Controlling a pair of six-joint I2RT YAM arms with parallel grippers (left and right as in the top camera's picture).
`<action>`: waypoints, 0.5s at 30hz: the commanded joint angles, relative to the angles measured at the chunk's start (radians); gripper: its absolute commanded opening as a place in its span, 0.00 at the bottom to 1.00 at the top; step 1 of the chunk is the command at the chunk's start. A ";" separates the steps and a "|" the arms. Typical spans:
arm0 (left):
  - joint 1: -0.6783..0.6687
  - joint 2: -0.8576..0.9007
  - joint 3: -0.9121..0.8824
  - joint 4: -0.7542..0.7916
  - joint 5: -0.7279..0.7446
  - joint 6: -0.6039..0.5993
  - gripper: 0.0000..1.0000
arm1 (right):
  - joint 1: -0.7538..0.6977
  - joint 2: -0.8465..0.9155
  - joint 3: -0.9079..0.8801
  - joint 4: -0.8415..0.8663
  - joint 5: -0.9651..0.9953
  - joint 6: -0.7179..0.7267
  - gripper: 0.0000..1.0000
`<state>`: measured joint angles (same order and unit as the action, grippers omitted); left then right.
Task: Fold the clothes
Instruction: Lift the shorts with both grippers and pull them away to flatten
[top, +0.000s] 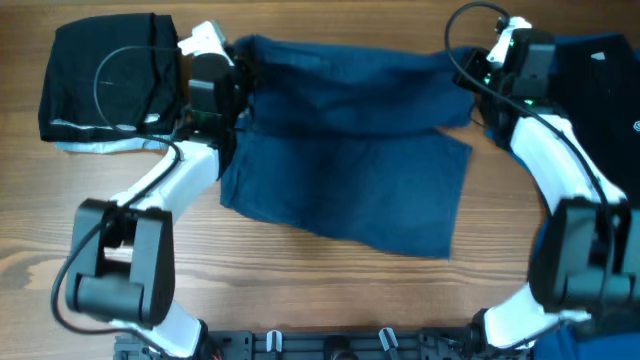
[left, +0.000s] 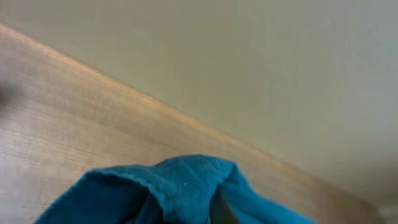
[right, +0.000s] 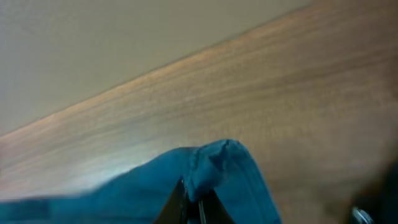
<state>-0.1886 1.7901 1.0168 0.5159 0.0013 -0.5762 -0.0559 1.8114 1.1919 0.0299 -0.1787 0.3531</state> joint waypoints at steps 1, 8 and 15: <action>0.033 0.109 0.016 0.116 -0.029 0.024 0.04 | -0.003 0.123 0.012 0.124 0.045 -0.012 0.04; 0.035 0.370 0.146 0.163 -0.030 0.024 0.04 | -0.002 0.311 0.012 0.409 0.045 -0.011 0.04; 0.035 0.421 0.325 0.126 -0.021 0.170 0.96 | -0.003 0.325 0.027 0.563 0.043 -0.017 0.99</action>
<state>-0.1635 2.2257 1.2530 0.6613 -0.0048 -0.5182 -0.0536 2.1395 1.1950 0.5823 -0.1535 0.3492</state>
